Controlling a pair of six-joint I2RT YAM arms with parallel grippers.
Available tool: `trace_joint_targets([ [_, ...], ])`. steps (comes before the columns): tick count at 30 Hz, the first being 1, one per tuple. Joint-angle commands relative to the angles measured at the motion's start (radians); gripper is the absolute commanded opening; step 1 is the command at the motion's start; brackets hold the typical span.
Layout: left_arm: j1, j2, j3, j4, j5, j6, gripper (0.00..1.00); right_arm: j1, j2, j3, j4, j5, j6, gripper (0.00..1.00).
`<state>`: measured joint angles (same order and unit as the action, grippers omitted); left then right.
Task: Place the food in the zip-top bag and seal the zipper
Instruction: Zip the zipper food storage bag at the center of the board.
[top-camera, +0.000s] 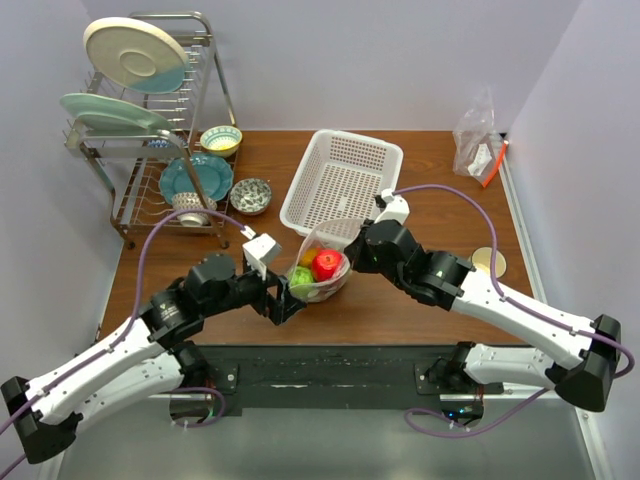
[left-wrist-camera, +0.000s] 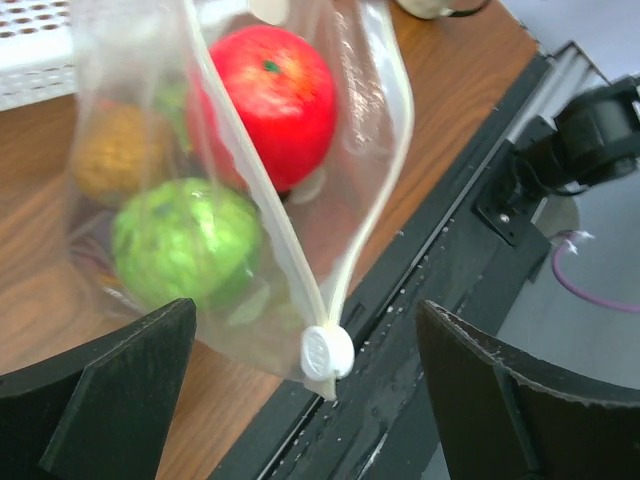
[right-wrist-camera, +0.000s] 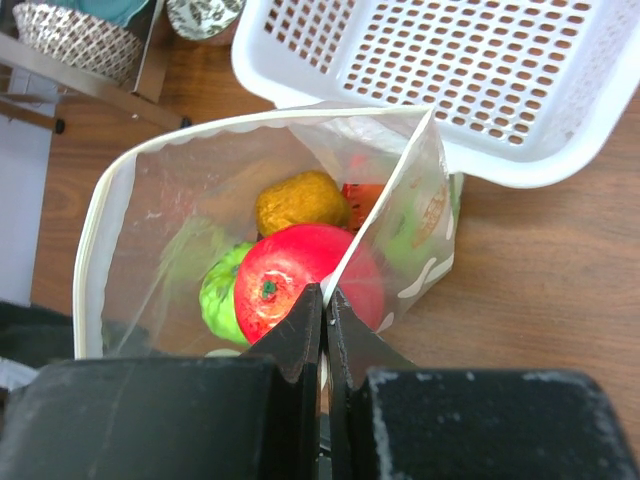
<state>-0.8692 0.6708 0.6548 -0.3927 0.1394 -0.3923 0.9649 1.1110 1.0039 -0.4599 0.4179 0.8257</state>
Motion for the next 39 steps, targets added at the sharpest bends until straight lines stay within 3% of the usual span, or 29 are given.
trace_joint_targets([
  [1, -0.039, -0.059, -0.06, 0.19, 0.031, 0.033, 0.92, 0.001, -0.019, 0.045, 0.004, 0.108, 0.043, 0.0],
  [8, -0.102, -0.007, -0.061, 0.163, -0.136, 0.043, 0.75, 0.001, -0.031, 0.051, 0.02, 0.111, 0.03, 0.0],
  [17, -0.189, 0.02, -0.099, 0.167, -0.257, 0.007, 0.67, 0.003, -0.022, 0.07, -0.028, 0.125, 0.041, 0.0],
  [22, -0.191, -0.005, -0.106, 0.135, -0.339, -0.023, 0.49, 0.001, -0.034, 0.065, -0.054, 0.137, 0.061, 0.0],
  [25, -0.191, -0.002, -0.093, 0.117, -0.351, -0.031, 0.36, 0.001, -0.043, 0.068, -0.094, 0.171, 0.076, 0.0],
  [31, -0.191, 0.033, -0.086, 0.126, -0.319, -0.023, 0.33, 0.001, -0.095, 0.052, -0.169, 0.232, 0.092, 0.0],
  [39, -0.191, 0.009, -0.073, 0.166, -0.328, -0.013, 0.05, 0.003, -0.166, 0.001, -0.22, 0.246, 0.085, 0.0],
])
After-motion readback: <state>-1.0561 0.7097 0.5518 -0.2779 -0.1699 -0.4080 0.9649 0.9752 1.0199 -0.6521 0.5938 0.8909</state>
